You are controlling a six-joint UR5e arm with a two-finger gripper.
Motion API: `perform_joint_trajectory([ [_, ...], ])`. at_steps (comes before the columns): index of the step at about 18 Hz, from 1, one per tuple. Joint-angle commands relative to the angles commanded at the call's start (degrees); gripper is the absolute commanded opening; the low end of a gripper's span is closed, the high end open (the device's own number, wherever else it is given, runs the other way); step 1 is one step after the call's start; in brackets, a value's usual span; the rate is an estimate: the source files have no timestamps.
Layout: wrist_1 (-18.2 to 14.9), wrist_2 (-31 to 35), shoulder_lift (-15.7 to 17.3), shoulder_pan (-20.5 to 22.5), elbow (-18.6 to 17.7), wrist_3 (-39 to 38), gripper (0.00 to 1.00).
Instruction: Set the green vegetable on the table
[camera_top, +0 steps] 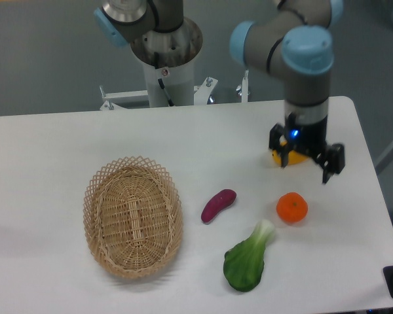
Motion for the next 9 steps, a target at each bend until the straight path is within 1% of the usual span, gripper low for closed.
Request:
perform_joint_trajectory([
  [2,-1.68,0.00,1.32,2.20,0.88,3.35,1.00],
  [5,-5.28,-1.66,2.64,5.10,1.32,4.68,1.00],
  [6,-5.99,-2.46,2.99,5.81,1.50,4.94,1.00],
  [9,-6.26,-3.08,3.44,6.61,1.41,5.21,1.00],
])
